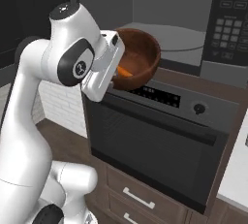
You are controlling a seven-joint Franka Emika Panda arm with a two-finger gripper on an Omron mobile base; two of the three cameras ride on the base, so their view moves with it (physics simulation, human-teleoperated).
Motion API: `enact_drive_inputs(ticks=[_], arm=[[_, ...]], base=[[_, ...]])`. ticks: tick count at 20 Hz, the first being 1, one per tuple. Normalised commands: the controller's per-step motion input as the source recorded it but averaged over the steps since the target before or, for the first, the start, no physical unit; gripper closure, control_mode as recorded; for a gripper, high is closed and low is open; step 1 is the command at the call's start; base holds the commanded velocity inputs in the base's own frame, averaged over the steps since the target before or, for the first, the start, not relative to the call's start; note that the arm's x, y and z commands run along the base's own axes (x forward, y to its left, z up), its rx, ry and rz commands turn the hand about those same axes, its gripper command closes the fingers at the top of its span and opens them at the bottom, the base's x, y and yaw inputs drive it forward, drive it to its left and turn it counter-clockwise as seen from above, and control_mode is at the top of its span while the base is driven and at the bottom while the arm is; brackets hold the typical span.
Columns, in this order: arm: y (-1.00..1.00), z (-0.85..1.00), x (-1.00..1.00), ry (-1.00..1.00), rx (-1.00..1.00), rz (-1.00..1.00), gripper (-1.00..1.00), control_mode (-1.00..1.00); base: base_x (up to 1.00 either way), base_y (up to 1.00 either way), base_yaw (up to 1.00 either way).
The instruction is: Pick the carrot from the sink and place it in the bowl. Then pick the bowl and place it in the microwave. Then close the microwave door and press the start button.
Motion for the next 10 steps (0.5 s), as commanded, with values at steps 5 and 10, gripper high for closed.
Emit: enact_drive_inputs(ticks=[5, 10], arm=[[0.0, 0.52, 0.29, -0.1, 0.02, 0.0, 1.0, -1.0], [0.0, 0.46, 0.41, -0.15, 0.02, 0.0, 1.0, -1.0]], base=[[0.0, 0.0, 0.0], [0.0, 0.0, 0.0]])
